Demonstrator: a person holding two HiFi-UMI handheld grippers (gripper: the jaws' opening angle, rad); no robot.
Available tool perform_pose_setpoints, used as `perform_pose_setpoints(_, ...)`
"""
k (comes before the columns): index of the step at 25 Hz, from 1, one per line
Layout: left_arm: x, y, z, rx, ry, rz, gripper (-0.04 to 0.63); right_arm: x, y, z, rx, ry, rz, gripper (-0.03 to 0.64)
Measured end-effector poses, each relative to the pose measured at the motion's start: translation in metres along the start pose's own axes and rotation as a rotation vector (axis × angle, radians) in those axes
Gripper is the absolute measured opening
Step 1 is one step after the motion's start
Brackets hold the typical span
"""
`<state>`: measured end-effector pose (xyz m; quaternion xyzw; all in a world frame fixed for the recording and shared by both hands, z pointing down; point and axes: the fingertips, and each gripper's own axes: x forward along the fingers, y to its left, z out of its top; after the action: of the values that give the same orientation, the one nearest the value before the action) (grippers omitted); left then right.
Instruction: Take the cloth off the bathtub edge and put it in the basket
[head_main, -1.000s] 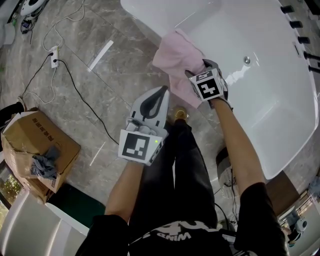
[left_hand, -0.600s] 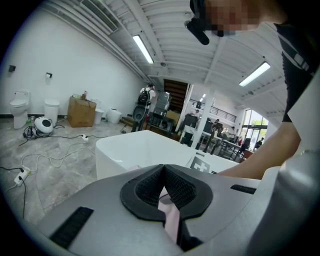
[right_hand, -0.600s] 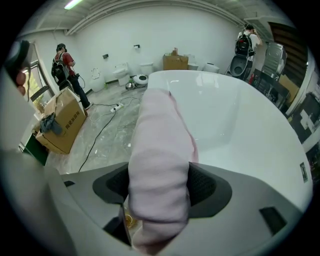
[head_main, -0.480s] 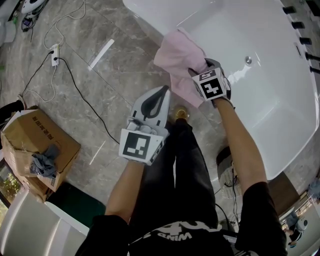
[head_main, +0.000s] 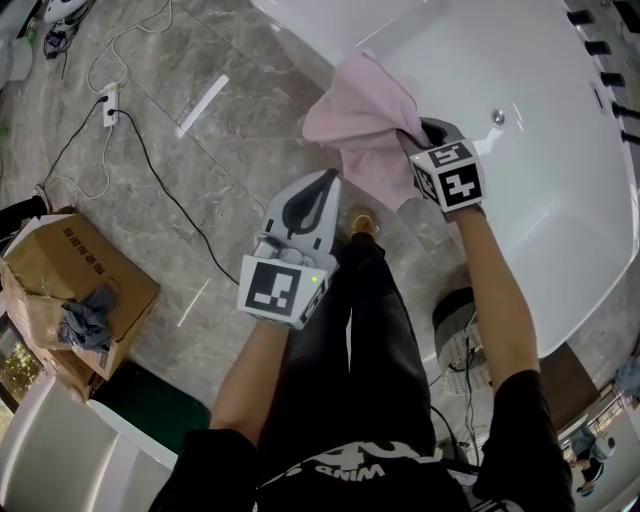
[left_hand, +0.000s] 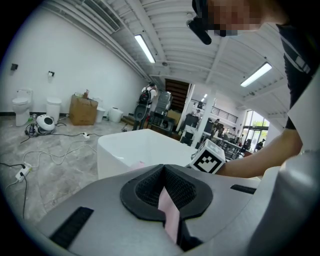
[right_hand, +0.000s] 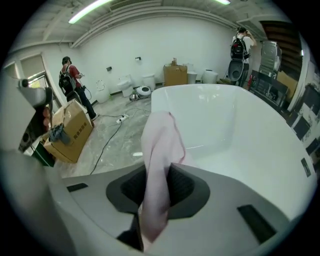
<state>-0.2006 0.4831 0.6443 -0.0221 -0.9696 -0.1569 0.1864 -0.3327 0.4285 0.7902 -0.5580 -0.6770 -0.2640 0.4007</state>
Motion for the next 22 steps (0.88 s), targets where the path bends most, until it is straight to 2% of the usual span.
perform_pose_setpoints(1, 0.0, -0.001, 0.001, -0.001, -0.003, 0.0, 0.013, -0.006, 0.002, 0.002, 0.015, -0.012, 0.004, 0.076)
perform_pose_setpoints(8, -0.001, -0.006, 0.007, -0.003, -0.015, -0.001, 0.012, -0.02, 0.002, -0.004, 0.044, -0.027, -0.004, 0.066)
perform_pose_setpoints(12, -0.011, -0.009, 0.013, -0.007, -0.013, -0.008, 0.013, -0.042, 0.008, 0.007, 0.061, -0.062, 0.01, 0.064)
perform_pose_setpoints(16, -0.022, -0.019, 0.042, -0.03, -0.014, -0.017, 0.012, -0.086, 0.009, 0.037, 0.058, -0.104, 0.017, 0.064)
perform_pose_setpoints(22, -0.054, -0.051, 0.097, 0.01, -0.045, -0.044, 0.012, -0.182, 0.02, 0.087, 0.013, -0.202, -0.008, 0.063)
